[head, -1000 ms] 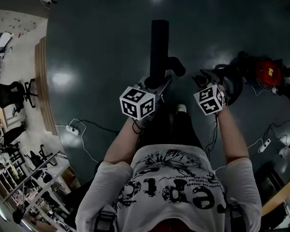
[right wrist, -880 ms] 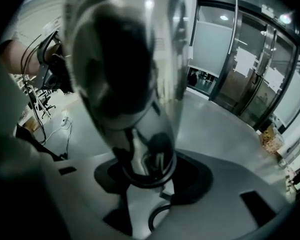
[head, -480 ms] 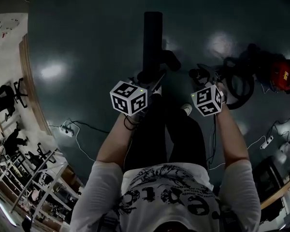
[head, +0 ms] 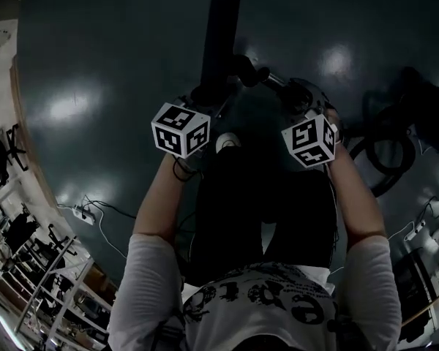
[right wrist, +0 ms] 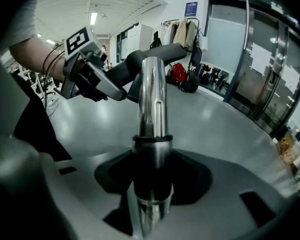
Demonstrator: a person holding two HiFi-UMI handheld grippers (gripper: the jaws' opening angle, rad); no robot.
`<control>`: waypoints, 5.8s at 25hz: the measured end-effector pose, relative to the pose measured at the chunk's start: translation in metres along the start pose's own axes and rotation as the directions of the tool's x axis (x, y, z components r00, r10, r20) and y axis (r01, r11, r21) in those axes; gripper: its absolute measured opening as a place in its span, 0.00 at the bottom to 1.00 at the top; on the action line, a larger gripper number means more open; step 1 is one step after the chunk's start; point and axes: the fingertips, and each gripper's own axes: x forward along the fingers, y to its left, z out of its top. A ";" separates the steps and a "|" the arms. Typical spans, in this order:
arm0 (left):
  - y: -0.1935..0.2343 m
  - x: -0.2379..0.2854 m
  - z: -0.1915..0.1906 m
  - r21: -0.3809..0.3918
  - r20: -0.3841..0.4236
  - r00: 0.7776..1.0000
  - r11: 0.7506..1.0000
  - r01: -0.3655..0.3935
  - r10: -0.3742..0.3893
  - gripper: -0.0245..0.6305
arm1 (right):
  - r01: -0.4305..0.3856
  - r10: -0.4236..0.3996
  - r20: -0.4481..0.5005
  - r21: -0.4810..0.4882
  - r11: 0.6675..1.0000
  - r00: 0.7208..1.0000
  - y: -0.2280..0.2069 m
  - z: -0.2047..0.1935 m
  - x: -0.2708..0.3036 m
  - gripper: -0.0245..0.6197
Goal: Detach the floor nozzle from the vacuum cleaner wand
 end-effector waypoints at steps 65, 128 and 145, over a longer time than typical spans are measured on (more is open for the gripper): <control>-0.107 -0.124 0.080 -0.205 -0.061 0.893 0.870 -0.448 0.445 0.04 | 0.059 -0.083 0.042 0.403 0.913 0.996 -0.027 0.095 -0.204 0.04; -0.723 -0.672 0.067 0.089 0.758 0.602 0.875 -0.476 0.250 0.04 | 0.157 -0.284 0.669 0.245 0.957 0.686 0.315 0.140 -0.895 0.04; -0.701 -0.694 0.053 0.100 0.742 0.626 0.884 -0.458 0.240 0.04 | 0.183 -0.294 0.647 0.236 0.954 0.704 0.343 0.152 -0.885 0.04</control>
